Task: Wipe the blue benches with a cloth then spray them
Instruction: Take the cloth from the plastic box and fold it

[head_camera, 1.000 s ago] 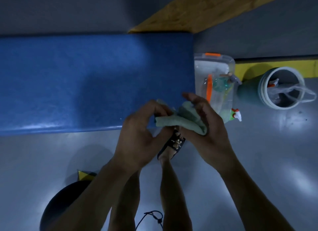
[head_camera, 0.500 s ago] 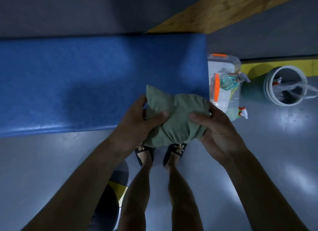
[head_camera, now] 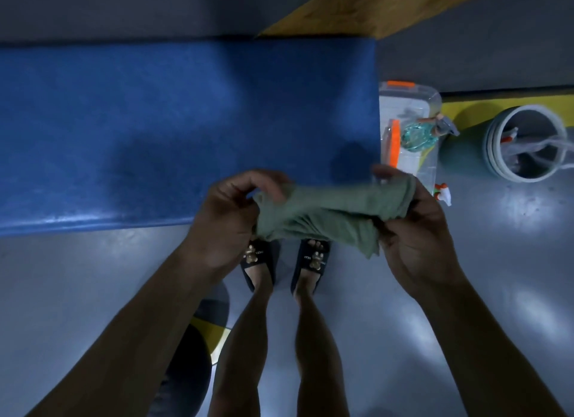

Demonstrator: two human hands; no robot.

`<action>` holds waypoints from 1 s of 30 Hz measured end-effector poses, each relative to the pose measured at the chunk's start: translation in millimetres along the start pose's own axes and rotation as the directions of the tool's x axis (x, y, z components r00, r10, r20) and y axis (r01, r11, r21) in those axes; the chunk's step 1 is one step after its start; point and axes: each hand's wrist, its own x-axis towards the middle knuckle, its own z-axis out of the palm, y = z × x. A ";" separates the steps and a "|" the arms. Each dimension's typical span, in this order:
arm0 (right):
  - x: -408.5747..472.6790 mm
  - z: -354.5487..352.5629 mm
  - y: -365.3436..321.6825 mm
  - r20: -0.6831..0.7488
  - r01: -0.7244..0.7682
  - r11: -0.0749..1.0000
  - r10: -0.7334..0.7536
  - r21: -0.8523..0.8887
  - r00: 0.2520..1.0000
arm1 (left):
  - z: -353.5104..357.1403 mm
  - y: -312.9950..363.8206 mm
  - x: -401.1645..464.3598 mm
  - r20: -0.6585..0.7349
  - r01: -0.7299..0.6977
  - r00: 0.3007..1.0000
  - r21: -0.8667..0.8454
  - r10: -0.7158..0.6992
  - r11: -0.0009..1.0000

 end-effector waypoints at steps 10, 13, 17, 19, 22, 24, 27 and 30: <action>-8.9 -27.8 -1.3 0.157 0.161 0.797 -0.084 -0.582 0.984 | -3.4 -15.3 1.2 0.292 0.290 0.896 0.186 -0.334 0.939; -13.1 -26.2 7.2 0.240 0.193 0.702 -0.032 -0.686 0.970 | 10.1 -34.7 4.2 0.226 0.396 0.853 0.308 -0.471 0.865; -11.8 -34.4 8.7 0.210 0.112 0.779 0.026 -0.617 0.977 | 29.7 -59.8 10.3 0.245 0.347 0.794 0.570 -0.557 0.745; -7.5 -43.0 15.3 0.025 -0.101 0.896 0.124 -0.433 0.992 | 31.2 -63.6 9.9 0.262 0.385 0.790 0.492 -0.554 0.781; -7.1 -49.7 34.1 -0.111 -0.511 0.851 0.499 -0.122 0.859 | 31.9 -69.0 7.4 0.262 0.407 0.818 0.366 -0.512 0.837; -16.0 -47.5 45.5 0.027 -0.699 0.714 0.698 0.046 0.715 | 33.9 -74.8 6.3 0.257 0.381 0.837 0.362 -0.483 0.851; -30.0 -39.7 57.6 0.178 -0.686 0.706 0.662 0.175 0.728 | 38.7 -83.0 4.6 0.214 0.349 0.875 0.343 -0.435 0.872; -28.6 -38.4 69.1 0.003 -0.499 0.860 0.501 0.106 0.865 | 42.5 -89.7 2.4 0.159 0.297 0.906 0.422 -0.393 0.856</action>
